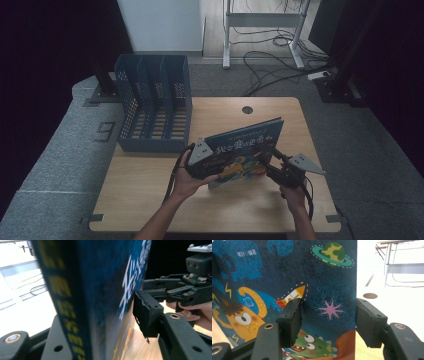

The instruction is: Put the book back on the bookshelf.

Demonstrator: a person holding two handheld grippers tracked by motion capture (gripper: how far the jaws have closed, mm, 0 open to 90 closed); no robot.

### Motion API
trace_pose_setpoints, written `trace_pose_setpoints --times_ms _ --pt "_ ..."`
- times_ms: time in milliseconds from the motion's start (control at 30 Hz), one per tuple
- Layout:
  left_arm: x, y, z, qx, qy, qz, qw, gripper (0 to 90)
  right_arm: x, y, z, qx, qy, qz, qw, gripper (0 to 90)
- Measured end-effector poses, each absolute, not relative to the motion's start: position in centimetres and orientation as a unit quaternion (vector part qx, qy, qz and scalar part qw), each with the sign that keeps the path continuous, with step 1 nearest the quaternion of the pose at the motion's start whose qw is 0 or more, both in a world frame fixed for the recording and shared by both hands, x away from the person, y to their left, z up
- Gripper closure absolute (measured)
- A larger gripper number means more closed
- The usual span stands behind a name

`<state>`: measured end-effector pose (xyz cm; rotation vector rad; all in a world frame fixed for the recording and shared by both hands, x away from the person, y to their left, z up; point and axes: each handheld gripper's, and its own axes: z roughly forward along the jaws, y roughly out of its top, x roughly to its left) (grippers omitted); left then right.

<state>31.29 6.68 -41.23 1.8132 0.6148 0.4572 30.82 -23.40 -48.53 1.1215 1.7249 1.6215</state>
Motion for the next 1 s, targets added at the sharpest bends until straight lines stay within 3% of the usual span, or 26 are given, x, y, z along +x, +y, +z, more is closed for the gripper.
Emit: trace_pose_setpoints --times_ms 767,1000 --pt "30.3 7.4 -40.7 0.757 0.247 0.176 0.578 66.5 31.1 -22.5 -48.6 0.416 0.642 0.589 0.262 34.5" --pt "29.9 7.1 -40.9 0.752 0.247 0.171 0.587 69.6 31.2 -22.3 -48.6 0.43 0.633 0.594 0.246 37.2"
